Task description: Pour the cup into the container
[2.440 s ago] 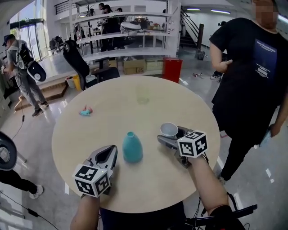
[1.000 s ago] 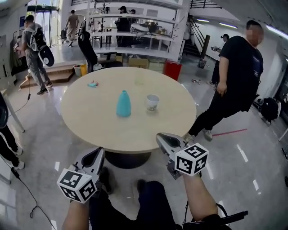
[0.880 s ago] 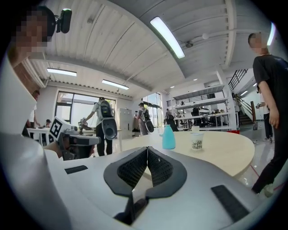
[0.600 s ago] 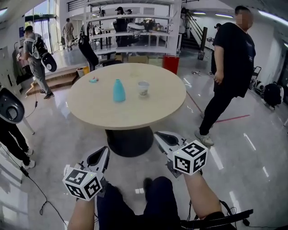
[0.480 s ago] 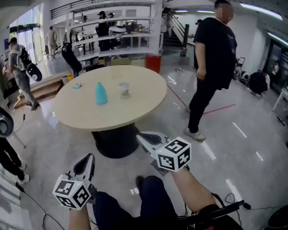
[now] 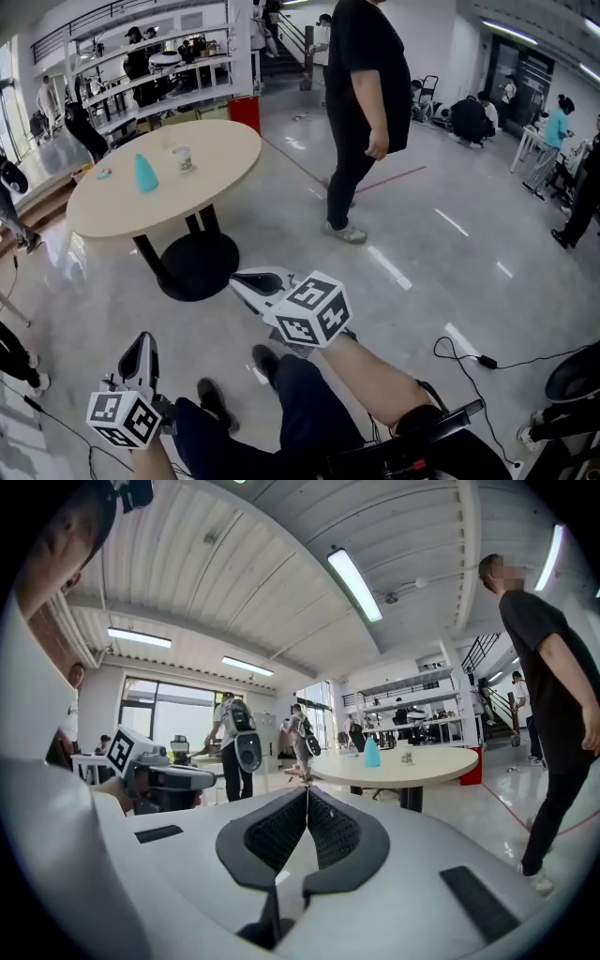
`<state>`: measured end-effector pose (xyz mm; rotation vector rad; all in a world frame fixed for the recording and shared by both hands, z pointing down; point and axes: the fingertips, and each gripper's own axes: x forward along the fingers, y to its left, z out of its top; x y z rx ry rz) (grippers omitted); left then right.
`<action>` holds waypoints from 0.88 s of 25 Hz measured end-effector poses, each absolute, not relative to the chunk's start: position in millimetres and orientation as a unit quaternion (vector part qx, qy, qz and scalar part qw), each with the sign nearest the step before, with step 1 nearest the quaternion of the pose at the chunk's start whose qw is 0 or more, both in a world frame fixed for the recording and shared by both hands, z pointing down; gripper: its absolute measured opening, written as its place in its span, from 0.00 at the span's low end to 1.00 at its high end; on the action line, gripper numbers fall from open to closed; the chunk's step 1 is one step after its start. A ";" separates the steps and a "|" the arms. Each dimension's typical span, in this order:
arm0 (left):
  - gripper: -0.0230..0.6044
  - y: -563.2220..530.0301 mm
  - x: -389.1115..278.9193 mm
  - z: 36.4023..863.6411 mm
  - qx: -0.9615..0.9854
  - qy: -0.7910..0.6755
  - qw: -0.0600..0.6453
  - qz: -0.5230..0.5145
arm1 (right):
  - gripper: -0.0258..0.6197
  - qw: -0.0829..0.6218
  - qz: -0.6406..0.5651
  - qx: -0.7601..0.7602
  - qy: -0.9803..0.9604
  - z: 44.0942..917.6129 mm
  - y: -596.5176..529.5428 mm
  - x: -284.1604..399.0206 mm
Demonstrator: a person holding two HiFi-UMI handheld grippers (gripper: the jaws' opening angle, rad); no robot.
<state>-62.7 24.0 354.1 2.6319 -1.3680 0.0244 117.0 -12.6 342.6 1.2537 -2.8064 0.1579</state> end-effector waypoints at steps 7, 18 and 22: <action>0.04 124.6 -51.5 352.9 0.897 -0.435 0.076 0.027 | 0.05 0.030 0.055 0.419 -0.906 353.5 106.9 120.9; 0.04 181.4 -53.3 358.3 0.918 -0.389 0.075 0.038 | 0.05 0.016 0.071 0.460 -0.885 349.8 174.9 117.0; 0.04 182.0 -86.4 358.5 0.905 -0.416 0.082 0.025 | 0.05 0.035 0.059 0.435 -0.898 342.3 164.5 87.6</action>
